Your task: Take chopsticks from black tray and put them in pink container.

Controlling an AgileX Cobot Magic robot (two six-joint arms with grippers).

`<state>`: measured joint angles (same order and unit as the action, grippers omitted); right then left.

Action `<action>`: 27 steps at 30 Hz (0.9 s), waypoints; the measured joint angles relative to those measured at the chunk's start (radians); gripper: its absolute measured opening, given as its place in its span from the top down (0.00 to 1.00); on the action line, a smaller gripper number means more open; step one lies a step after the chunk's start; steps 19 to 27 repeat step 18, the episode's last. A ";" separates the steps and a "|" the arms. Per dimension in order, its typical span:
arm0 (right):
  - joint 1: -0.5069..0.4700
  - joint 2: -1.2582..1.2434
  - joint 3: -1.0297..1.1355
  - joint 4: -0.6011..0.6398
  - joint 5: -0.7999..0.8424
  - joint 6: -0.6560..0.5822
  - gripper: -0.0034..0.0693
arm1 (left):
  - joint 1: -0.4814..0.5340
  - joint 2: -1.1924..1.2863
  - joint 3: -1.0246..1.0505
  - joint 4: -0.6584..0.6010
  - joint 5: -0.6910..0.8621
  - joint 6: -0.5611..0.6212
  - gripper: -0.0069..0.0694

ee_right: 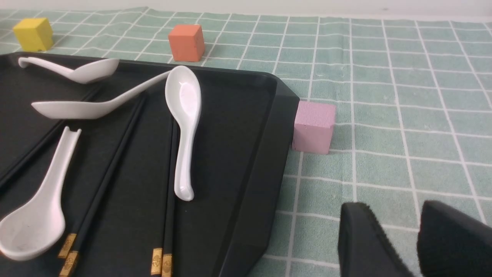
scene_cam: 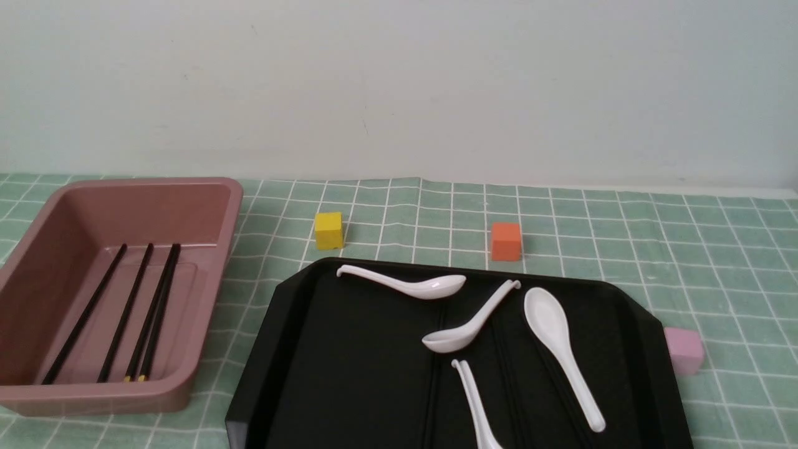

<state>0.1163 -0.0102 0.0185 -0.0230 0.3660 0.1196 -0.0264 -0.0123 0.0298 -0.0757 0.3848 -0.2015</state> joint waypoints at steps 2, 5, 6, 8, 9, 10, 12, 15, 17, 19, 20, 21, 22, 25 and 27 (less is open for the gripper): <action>0.000 0.000 0.000 0.000 0.000 0.000 0.62 | 0.000 0.000 0.000 0.000 0.000 0.000 0.91; 0.000 0.000 0.000 0.000 0.000 0.000 0.62 | 0.000 0.000 0.000 0.000 0.000 0.000 0.90; 0.000 0.000 0.000 0.000 0.000 0.000 0.62 | 0.000 0.000 0.000 0.000 0.000 0.000 0.90; 0.000 0.000 0.000 0.000 0.000 0.000 0.62 | 0.000 0.000 0.000 0.000 0.000 0.000 0.90; 0.000 0.000 0.000 0.000 0.000 0.000 0.62 | 0.000 0.000 0.000 0.000 0.000 0.000 0.90; 0.000 0.000 0.000 0.000 0.000 0.000 0.62 | 0.000 0.000 0.000 0.000 0.000 0.000 0.90; 0.000 0.000 0.000 0.000 0.000 0.000 0.62 | 0.000 0.000 0.000 0.000 0.000 0.000 0.90; 0.000 0.000 0.000 0.000 0.000 0.000 0.62 | 0.000 0.000 0.000 0.000 0.000 0.000 0.89; 0.000 0.000 0.000 0.000 0.000 0.000 0.62 | 0.000 0.000 0.000 0.000 0.000 0.000 0.89; 0.000 0.000 0.000 0.000 0.000 0.000 0.62 | 0.000 0.000 0.000 0.000 0.000 0.000 0.89; 0.000 0.000 0.000 0.000 0.000 0.000 0.62 | 0.000 0.000 0.000 0.000 0.000 0.000 0.89; 0.000 0.000 0.000 0.000 0.000 0.000 0.62 | 0.000 0.000 0.000 0.000 0.000 0.000 0.89; 0.000 0.000 0.000 0.000 0.000 0.000 0.62 | 0.000 0.000 0.000 0.000 0.000 0.000 0.89; 0.000 0.000 0.000 0.000 0.000 0.000 0.62 | 0.000 0.000 0.000 0.000 0.000 0.000 0.89; 0.000 0.000 0.000 0.000 0.000 0.000 0.62 | 0.000 0.000 0.000 0.000 0.000 0.000 0.89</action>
